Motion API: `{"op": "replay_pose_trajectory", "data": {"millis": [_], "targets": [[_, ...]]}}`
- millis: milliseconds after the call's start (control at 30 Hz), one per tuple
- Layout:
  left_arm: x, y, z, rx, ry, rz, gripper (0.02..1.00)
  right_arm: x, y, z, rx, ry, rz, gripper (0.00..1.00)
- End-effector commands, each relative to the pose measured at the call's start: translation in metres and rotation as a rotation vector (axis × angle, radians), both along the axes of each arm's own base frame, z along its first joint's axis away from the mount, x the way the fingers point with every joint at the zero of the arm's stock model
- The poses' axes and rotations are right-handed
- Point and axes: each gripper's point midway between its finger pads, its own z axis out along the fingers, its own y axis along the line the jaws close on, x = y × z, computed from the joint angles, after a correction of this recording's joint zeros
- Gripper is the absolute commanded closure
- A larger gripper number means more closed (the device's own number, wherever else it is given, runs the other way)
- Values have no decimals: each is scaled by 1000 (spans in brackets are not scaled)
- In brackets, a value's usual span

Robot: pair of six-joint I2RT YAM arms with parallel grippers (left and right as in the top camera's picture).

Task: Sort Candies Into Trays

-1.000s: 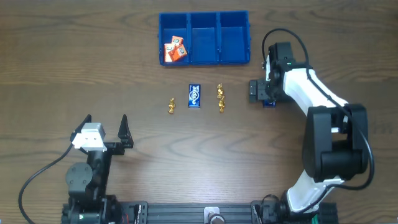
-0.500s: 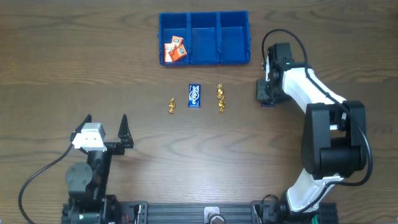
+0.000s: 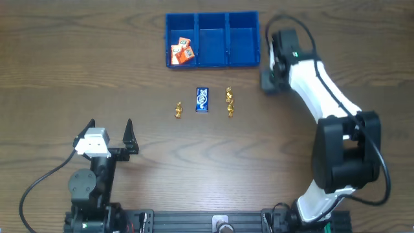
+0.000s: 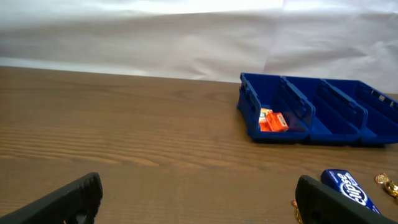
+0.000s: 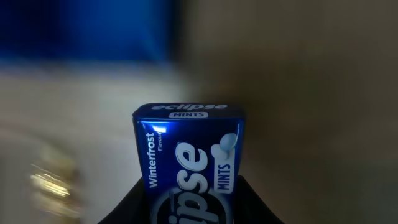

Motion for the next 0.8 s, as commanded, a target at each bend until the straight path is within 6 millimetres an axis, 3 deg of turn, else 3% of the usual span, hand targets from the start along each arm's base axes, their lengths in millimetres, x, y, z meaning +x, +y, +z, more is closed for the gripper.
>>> {"op": "replay_pose_trajectory", "data": {"millis": [33,100,167,300,367,667,800], "targets": [[-1,-3,-15,1,47,-21,20,50,50,126,-1,-356,7,888],[-1,-3,-15,1,47,-21,20,61,66,155,-12,-456,10,888],[-1,-3,-16,1,48,-21,23,68,79,171,-8,-529,12,886],[-1,-3,-15,1,47,-21,20,79,107,175,13,-603,35,886],[-1,-3,-15,1,47,-21,20,85,118,166,16,-608,46,886],[-1,-3,-15,1,47,-21,20,103,153,83,25,-513,53,886],[-1,-3,-15,1,47,-21,20,106,162,68,53,-497,73,886]]}}
